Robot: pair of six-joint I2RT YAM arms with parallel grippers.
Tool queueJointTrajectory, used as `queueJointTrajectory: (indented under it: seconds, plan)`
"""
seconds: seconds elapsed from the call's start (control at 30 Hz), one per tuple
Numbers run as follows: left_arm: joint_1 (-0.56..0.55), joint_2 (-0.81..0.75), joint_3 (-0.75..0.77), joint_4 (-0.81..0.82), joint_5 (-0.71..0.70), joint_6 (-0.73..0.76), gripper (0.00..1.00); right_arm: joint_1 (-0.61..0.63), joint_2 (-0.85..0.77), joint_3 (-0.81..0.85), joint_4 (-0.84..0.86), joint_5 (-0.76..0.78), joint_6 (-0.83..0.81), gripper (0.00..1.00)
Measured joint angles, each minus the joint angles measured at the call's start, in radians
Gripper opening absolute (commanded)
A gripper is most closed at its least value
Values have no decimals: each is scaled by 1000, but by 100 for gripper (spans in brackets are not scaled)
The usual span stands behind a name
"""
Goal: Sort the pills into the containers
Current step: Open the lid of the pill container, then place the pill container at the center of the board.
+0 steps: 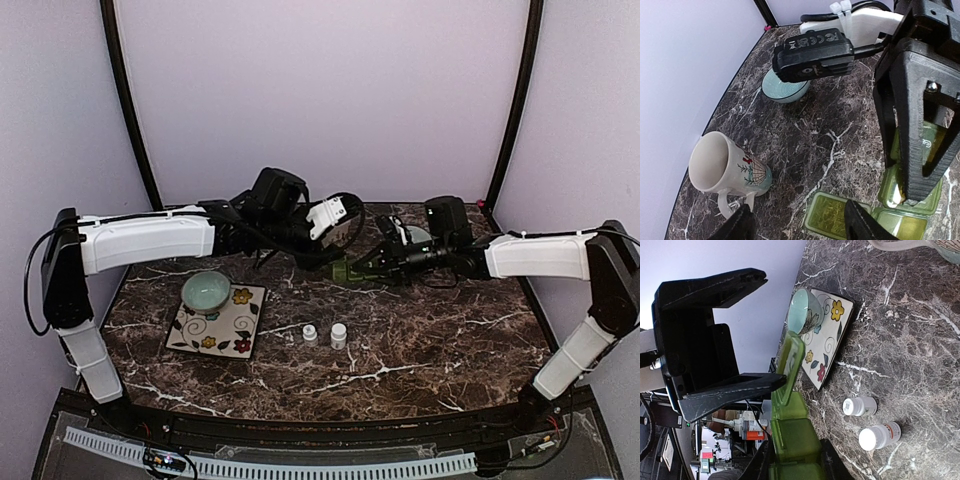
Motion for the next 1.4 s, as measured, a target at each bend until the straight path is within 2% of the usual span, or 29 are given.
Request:
queueJointTrajectory:
  seconds: [0.63,1.07,1.4]
  plan:
    - [2,47,66,-70,25,-65,64,0,-20,-61,88,2,35,0]
    - [12,93,191,-149,70,-219,65,-11,-69,-188,224,22,90,0]
    - [13,93,195,-164,87,-290,65,-39,-64,-293,374,62,170,0]
